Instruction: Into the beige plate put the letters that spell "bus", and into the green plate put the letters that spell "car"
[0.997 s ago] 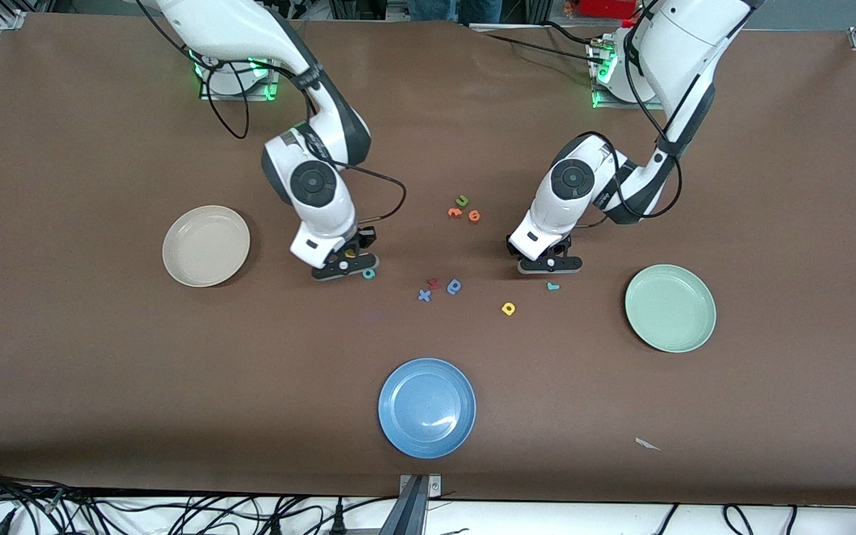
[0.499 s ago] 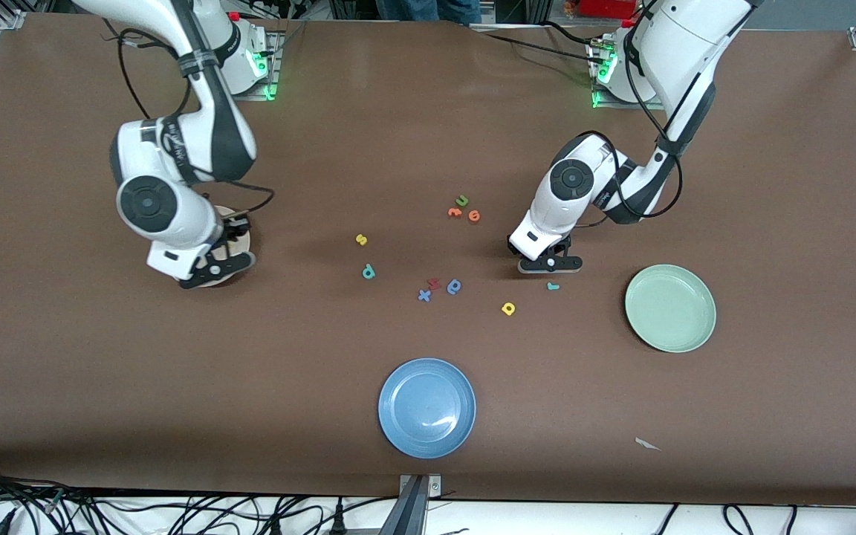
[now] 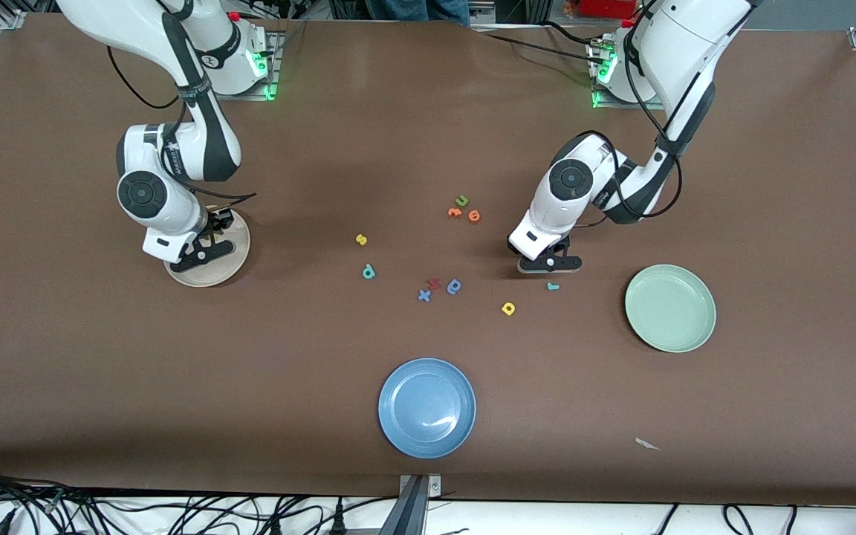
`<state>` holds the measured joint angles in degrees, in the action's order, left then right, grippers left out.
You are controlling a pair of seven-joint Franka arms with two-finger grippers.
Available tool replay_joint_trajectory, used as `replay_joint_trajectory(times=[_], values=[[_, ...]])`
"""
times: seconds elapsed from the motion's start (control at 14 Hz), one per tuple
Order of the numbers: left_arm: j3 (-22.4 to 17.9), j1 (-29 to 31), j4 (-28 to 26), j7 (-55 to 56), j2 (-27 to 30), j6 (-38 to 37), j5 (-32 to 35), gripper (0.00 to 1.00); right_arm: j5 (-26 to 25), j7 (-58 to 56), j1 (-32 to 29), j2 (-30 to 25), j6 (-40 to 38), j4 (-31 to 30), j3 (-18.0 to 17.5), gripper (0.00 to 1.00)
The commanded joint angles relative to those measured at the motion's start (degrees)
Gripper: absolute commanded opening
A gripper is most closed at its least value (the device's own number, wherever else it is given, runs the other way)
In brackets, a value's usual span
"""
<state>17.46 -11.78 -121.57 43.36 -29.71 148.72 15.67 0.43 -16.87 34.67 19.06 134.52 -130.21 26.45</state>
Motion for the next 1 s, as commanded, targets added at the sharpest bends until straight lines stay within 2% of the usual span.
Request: replay_joint_trajectory(times=[0.0,0.07,0.36,0.71,0.85,0.93], values=[[-0.1,0.1,0.0,-0.4,-0.3,-1.3,1.9,0.18,0.5,-1.2,0.6,-1.1,0.3,-0.7,0.6,0.65],[-0.1,0.1,0.3,-0.4,-0.2,-1.5,1.9,0.17,0.5,-1.0,0.6,-1.7,-0.1,-0.4,0.6,0.72],[-0.1,2.3,1.2,-5.1,1.9,-6.2,1.8,0.13,0.9,2.6,0.8,-3.9,-2.9,0.8,-1.0,0.73],[0.0,6.8,11.8,-17.2,2.3,-24.1,0.3,0.13,4.9,18.9,1.7,-2.5,-6.2,7.8,-11.9,0.72],[-0.1,10.4,13.5,-24.2,2.3,-25.8,-0.4,0.13,8.3,26.3,2.3,-0.1,-5.9,11.5,-15.2,0.72],[-0.1,13.1,13.6,-27.9,2.3,-25.7,-0.3,0.13,8.5,29.7,2.9,2.1,-5.6,14.0,-16.9,0.72]])
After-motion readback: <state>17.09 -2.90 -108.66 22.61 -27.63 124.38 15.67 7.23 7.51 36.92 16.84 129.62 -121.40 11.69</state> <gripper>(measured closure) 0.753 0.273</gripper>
